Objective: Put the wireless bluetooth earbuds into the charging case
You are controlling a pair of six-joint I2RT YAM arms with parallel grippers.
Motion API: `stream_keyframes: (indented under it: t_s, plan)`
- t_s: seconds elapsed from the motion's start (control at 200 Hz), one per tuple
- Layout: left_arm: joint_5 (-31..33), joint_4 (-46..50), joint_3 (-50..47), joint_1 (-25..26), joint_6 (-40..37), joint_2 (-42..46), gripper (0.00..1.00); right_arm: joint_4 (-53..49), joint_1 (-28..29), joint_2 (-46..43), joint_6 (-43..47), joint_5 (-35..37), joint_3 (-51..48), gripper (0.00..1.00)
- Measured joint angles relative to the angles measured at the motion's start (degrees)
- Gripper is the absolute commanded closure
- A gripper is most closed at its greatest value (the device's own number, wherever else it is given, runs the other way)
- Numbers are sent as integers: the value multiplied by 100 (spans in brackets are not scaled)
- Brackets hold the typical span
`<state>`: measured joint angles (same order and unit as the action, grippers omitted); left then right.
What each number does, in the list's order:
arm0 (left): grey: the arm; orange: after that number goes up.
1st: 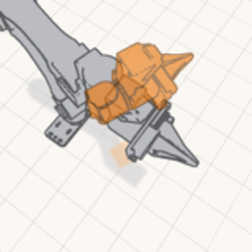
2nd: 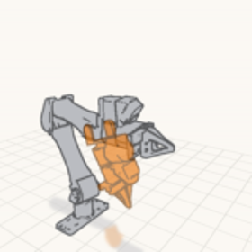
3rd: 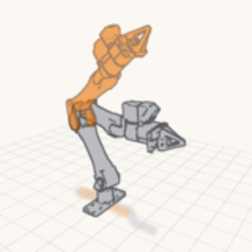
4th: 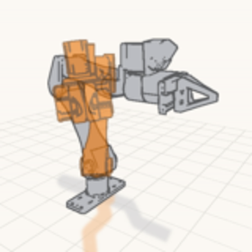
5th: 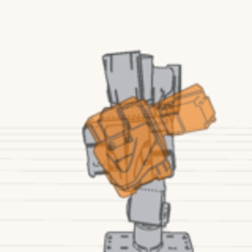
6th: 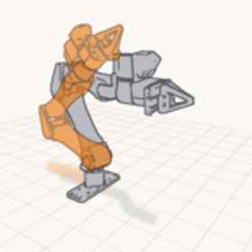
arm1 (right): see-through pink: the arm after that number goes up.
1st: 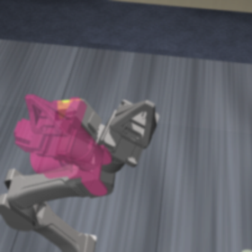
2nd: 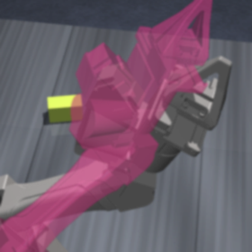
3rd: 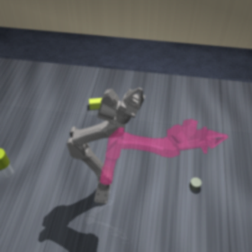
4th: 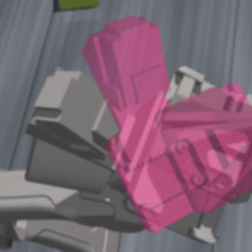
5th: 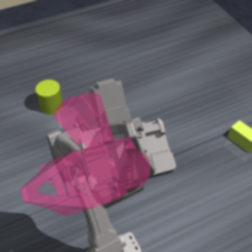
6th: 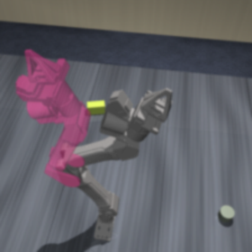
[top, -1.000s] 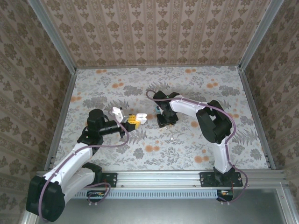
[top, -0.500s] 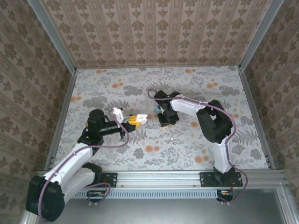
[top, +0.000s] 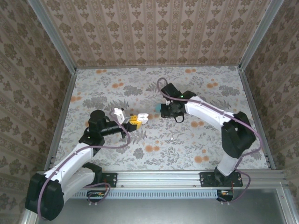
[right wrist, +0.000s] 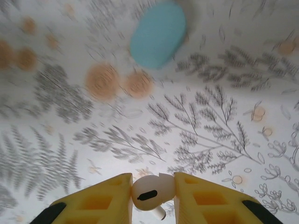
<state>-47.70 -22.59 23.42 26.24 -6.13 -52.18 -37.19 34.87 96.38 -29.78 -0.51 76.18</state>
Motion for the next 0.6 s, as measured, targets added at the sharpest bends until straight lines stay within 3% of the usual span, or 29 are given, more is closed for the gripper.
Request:
stream_keyframes:
  t_s: [0.34,0.6]
  plan:
    - [868,-962,-4,531,-61,-439,100,1510,129,-1801,-769,87,-776,73]
    - [1655,-1764,-7,723,52,-715,100,2883,623,-2356,-1217,260,-1279,73]
